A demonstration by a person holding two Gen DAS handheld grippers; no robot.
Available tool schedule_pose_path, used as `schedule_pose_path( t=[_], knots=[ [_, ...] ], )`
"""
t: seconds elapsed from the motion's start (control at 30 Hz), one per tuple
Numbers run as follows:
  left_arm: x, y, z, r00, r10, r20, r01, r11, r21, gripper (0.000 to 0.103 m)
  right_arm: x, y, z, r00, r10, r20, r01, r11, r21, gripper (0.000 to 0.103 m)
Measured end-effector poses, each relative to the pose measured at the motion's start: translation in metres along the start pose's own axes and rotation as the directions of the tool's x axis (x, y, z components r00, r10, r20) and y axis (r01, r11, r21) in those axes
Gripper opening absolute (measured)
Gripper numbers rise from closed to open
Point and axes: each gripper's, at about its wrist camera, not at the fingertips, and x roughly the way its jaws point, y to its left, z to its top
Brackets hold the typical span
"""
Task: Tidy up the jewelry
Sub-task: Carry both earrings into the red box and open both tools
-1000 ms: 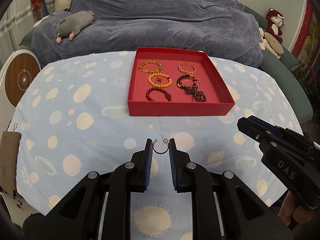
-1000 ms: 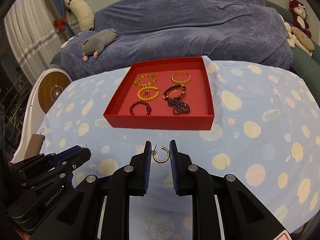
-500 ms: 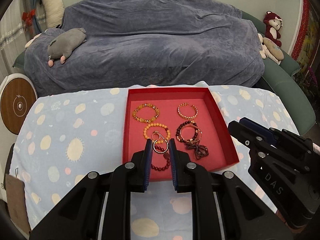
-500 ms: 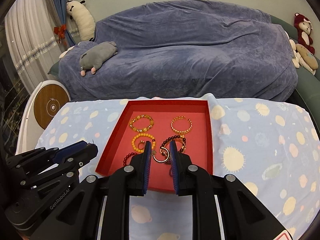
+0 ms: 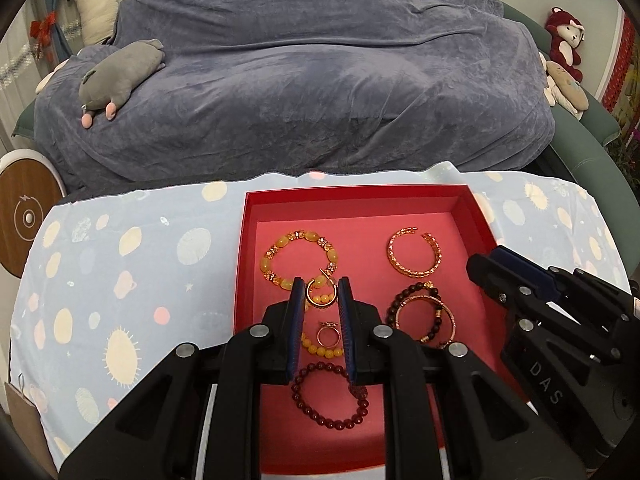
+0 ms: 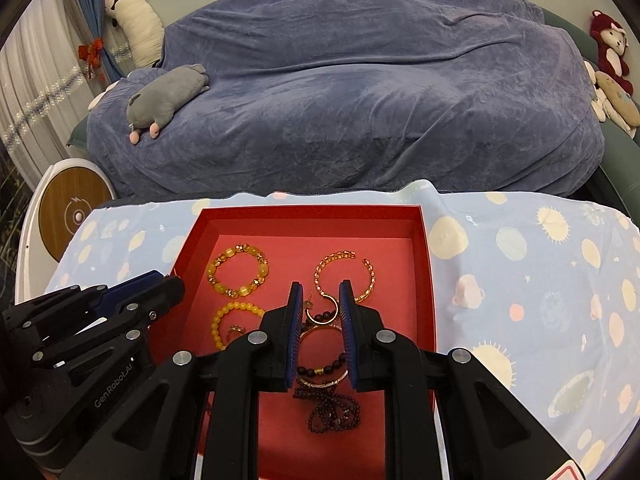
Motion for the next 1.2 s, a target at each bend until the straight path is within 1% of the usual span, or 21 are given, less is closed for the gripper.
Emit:
schedule_pose_path(
  t=[0.17,0.4,0.73,0.83,0.9,0.93,0.97,1.07,1.2],
  knots=[
    [0.023,0.001,0.001,1.000,0.010,-0.023,-0.009,1.000,0.005,0.017,0.023,-0.002,0.000,1.000,-0.009,-0.027,0.009,1.000,-0.005,0.017],
    [0.043,-0.002,0.000,0.999,0.009,-0.051,-0.009,1.000,0.014,0.017,0.042,-0.001,-0.001,0.998,-0.016,-0.054,0.015,1.000,-0.007,0.017],
    [0.055,-0.004,-0.001,0.998,0.016,-0.068,-0.015,1.000,0.016,0.017,0.051,-0.003,-0.003,0.998,-0.017,-0.067,0.016,1.000,-0.007,0.018],
    [0.055,-0.004,-0.001,0.998,0.019,-0.059,-0.018,1.000,0.014,0.017,0.051,-0.003,-0.003,0.997,-0.017,-0.070,0.017,1.000,-0.006,0.018],
    [0.053,-0.005,-0.001,0.998,0.029,-0.051,-0.028,0.999,0.022,0.031,0.050,-0.004,-0.003,0.998,-0.022,-0.064,0.022,1.000,-0.002,0.018],
    [0.053,-0.006,-0.001,0.998,0.032,-0.054,-0.031,0.999,0.024,0.043,0.049,-0.004,-0.003,0.998,-0.025,-0.063,0.025,1.000,0.002,0.020],
    [0.052,-0.006,-0.001,0.998,0.045,-0.047,-0.044,0.999,0.024,0.045,0.048,-0.005,-0.003,0.997,-0.029,-0.064,0.030,1.000,0.007,0.022],
    [0.047,-0.007,-0.001,0.997,0.064,-0.038,-0.063,0.998,0.031,0.049,0.043,-0.005,-0.002,0.997,-0.038,-0.062,0.039,0.999,0.011,0.025],
    [0.033,-0.005,-0.001,0.998,0.063,-0.031,-0.062,0.998,0.015,0.049,0.029,-0.004,-0.001,0.998,-0.047,-0.049,0.047,0.999,0.009,0.029]
  ],
)
